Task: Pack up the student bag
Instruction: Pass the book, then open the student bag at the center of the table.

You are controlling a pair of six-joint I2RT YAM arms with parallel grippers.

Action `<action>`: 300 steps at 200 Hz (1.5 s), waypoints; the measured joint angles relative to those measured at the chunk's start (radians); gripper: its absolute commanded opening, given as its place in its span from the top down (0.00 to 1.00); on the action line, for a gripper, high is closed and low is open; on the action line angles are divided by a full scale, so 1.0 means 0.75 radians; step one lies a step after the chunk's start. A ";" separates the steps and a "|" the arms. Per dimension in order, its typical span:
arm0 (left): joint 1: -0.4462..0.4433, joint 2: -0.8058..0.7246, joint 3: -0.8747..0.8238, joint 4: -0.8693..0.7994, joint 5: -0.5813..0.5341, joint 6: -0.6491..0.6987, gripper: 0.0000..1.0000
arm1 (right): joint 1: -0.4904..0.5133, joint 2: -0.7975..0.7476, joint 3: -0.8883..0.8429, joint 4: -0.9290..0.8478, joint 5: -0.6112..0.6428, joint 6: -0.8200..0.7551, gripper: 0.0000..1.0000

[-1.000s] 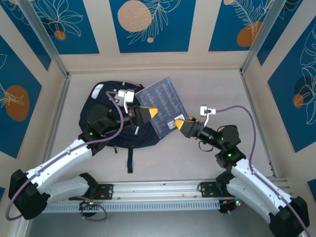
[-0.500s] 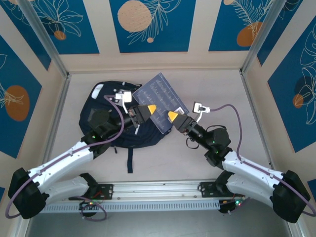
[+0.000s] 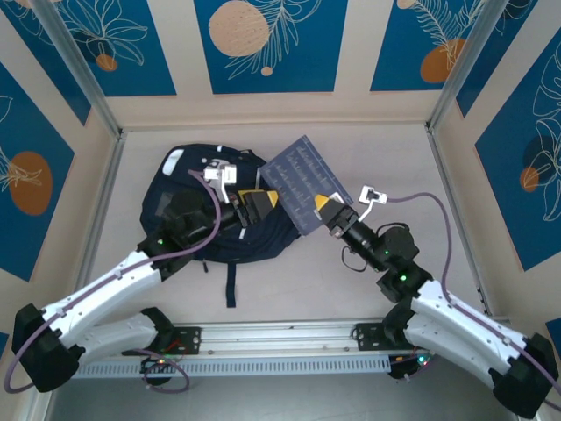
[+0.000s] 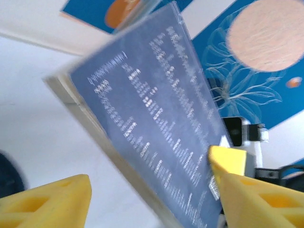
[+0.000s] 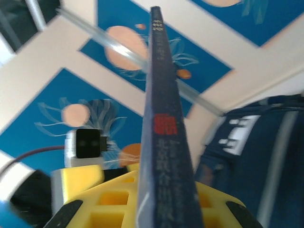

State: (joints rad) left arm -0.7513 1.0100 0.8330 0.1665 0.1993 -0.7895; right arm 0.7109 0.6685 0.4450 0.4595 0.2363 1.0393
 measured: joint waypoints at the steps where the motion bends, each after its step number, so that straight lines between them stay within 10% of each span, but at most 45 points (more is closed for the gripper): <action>1: 0.000 0.001 0.005 -0.011 -0.004 0.005 0.24 | -0.002 -0.004 0.002 -0.011 0.002 -0.004 1.00; 107: 0.004 0.724 0.721 -1.127 -0.458 0.330 0.02 | -0.134 0.071 0.258 -1.088 0.173 -0.256 1.00; 239: 0.119 1.192 1.123 -1.339 -0.523 0.368 0.01 | -0.297 -0.024 0.144 -1.161 0.048 -0.258 1.00; 300: 0.116 1.278 1.127 -1.398 -0.568 0.381 0.19 | -0.364 -0.043 0.097 -1.136 -0.042 -0.222 1.00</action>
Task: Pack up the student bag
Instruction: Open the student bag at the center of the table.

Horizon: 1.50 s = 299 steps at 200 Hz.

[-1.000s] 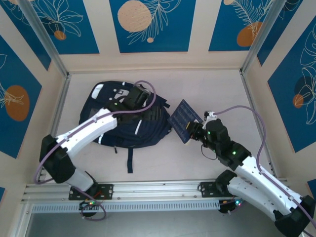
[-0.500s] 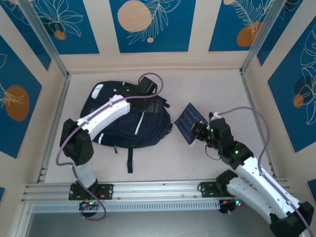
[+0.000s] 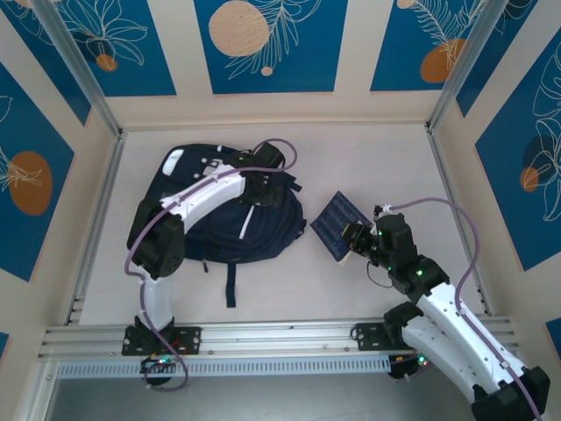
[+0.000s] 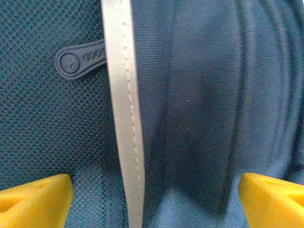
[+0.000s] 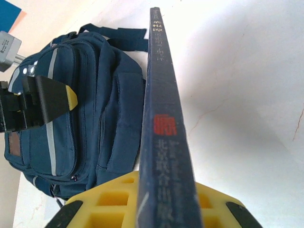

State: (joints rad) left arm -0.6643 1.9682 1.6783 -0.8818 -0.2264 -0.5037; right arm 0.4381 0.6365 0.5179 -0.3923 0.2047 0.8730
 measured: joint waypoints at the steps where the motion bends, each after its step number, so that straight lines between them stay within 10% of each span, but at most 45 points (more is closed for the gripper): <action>1: 0.000 0.001 0.000 -0.001 -0.003 -0.001 0.19 | -0.001 0.000 -0.002 0.002 -0.001 0.001 1.00; 38: -0.011 0.046 -0.005 0.008 -0.039 -0.024 0.38 | -0.019 0.000 -0.014 0.015 -0.037 0.023 1.00; 88: -0.022 0.002 -0.121 0.154 0.044 0.002 1.00 | -0.029 -0.004 -0.014 0.011 -0.074 0.022 1.00; 191: 0.019 -0.454 -0.224 0.074 0.180 0.226 1.00 | -0.091 -0.041 0.067 0.013 -0.184 -0.030 1.00; 299: 0.115 -0.737 -0.163 -0.001 0.586 0.305 1.00 | -0.131 0.046 0.063 0.347 -0.667 0.065 1.00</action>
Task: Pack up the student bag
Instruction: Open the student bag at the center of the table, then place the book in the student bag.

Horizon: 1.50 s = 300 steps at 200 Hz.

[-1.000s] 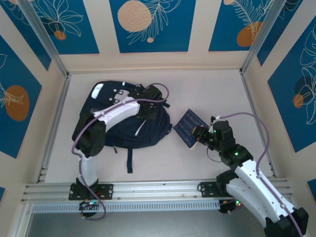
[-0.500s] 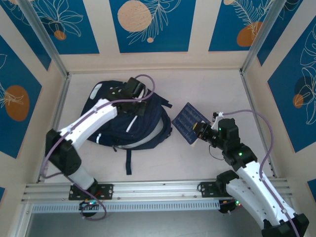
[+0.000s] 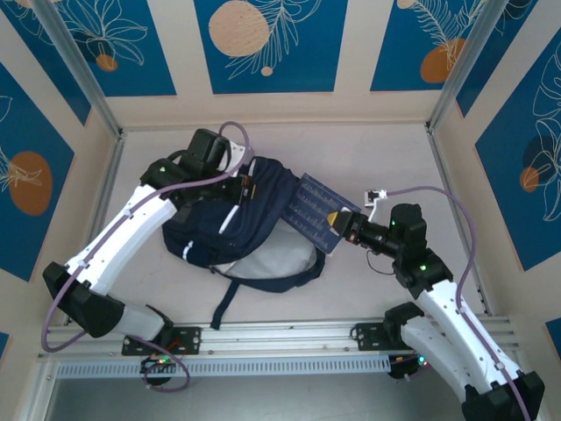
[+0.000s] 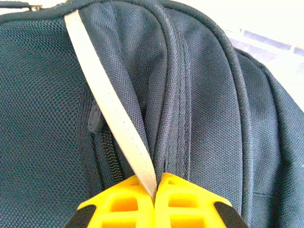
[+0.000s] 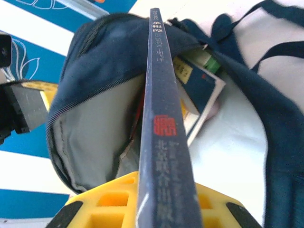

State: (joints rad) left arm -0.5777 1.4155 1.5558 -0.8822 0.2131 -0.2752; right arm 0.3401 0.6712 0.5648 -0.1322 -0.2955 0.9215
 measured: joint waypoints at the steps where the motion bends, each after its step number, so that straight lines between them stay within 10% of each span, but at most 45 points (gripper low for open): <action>1: 0.004 -0.001 0.002 0.001 0.007 -0.005 1.00 | 0.000 0.001 -0.002 0.004 -0.004 0.005 1.00; 153: 0.163 -0.002 0.016 0.186 0.311 -0.339 1.00 | 0.179 0.030 -0.286 0.560 -0.060 0.287 1.00; 300: 0.163 -0.001 -0.038 0.362 0.487 -0.527 1.00 | 0.526 1.081 0.219 0.751 0.295 0.134 1.00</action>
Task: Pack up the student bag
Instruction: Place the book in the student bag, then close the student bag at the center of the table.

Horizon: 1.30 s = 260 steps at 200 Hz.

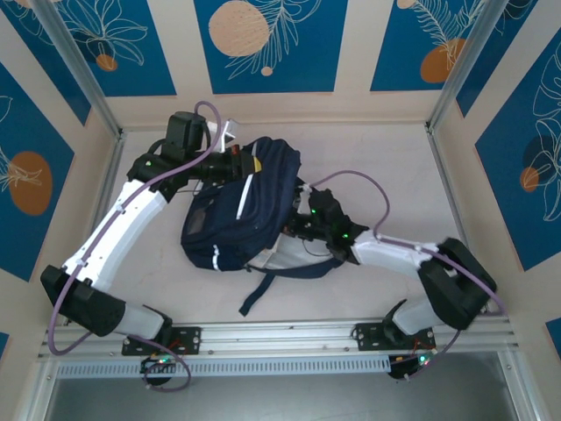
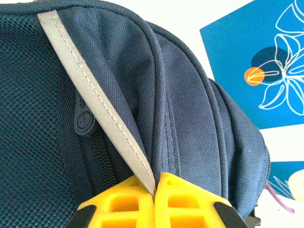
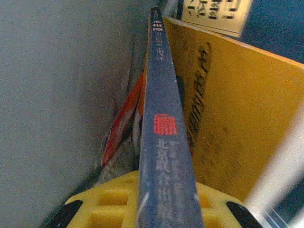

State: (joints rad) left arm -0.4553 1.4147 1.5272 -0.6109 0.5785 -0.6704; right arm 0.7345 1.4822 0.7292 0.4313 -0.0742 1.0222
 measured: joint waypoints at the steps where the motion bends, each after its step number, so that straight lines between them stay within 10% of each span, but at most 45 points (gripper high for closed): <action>1: 0.000 0.000 -0.004 0.005 0.001 -0.006 1.00 | 0.002 0.015 0.009 0.005 -0.001 0.003 1.00; 51: 0.000 0.000 -0.056 0.083 0.008 -0.063 1.00 | 0.051 0.383 0.250 0.135 -0.017 0.039 0.60; 101: 0.000 0.000 -0.062 0.096 0.004 -0.071 1.00 | 0.037 0.200 0.148 0.122 0.020 0.017 0.30; 229: -0.012 0.069 -0.180 0.286 -0.039 -0.102 1.00 | -0.111 -0.892 -0.407 -0.415 0.284 -0.137 0.54; 260: -0.071 0.217 -0.166 0.373 -0.016 -0.121 0.85 | -0.163 -1.043 -0.438 -0.508 0.337 -0.165 0.59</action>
State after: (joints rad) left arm -0.5087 1.5772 1.4029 -0.3313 0.5667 -0.7612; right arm 0.6125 0.6998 0.4004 0.0505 0.1783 0.8982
